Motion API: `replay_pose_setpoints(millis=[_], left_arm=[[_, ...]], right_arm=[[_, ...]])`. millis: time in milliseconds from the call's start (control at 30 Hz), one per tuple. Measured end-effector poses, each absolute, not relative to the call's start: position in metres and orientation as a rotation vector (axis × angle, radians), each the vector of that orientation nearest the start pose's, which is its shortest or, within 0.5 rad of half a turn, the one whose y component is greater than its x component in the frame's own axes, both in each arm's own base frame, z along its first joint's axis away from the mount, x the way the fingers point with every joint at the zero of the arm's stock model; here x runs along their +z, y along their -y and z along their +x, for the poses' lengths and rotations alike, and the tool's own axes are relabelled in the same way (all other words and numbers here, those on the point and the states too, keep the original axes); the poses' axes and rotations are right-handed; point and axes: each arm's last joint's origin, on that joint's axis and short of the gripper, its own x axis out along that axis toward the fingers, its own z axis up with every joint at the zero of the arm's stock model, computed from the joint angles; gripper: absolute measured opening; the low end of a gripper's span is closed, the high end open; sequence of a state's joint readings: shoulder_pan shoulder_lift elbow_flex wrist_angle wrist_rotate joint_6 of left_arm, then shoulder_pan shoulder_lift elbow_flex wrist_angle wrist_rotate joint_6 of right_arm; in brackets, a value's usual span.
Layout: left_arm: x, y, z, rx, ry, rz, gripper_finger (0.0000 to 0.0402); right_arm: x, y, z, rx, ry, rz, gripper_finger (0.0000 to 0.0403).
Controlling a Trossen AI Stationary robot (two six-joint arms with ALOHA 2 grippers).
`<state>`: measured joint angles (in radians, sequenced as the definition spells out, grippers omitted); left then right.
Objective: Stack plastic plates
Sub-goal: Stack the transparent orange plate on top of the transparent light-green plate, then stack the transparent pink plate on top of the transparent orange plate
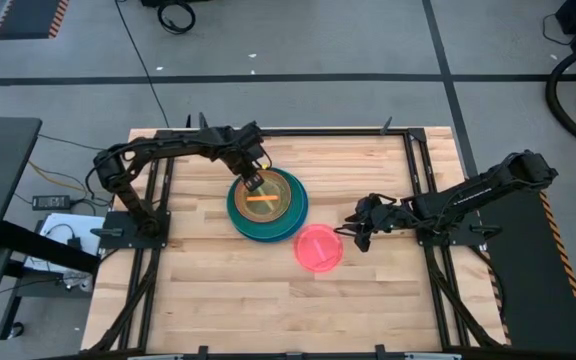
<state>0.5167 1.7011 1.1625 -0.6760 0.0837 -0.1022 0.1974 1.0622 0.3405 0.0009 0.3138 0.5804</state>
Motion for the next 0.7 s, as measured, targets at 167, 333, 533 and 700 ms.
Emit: replay_pose_setpoints(millis=[167,333,533,700], left_arm=[[0.223,-0.160,0.289,0.464,-1.091,-0.372,0.0139],[0.260,-0.135,0.289,0.397,-1.007,-0.213,0.0171],[0.262,-0.084,0.301,0.331,-1.022,-0.282,0.0173],[0.262,-0.028,0.320,0.242,-0.968,-0.264,0.0173]], right_arm=[[0.154,-0.028,0.185,-0.290,-0.648,0.343,0.0114],[0.156,-0.028,0.186,-0.256,-0.631,0.278,0.0114],[0.161,-0.033,0.190,-0.140,-0.594,0.197,0.0114],[0.166,-0.037,0.193,-0.074,-0.545,0.083,0.0114]])
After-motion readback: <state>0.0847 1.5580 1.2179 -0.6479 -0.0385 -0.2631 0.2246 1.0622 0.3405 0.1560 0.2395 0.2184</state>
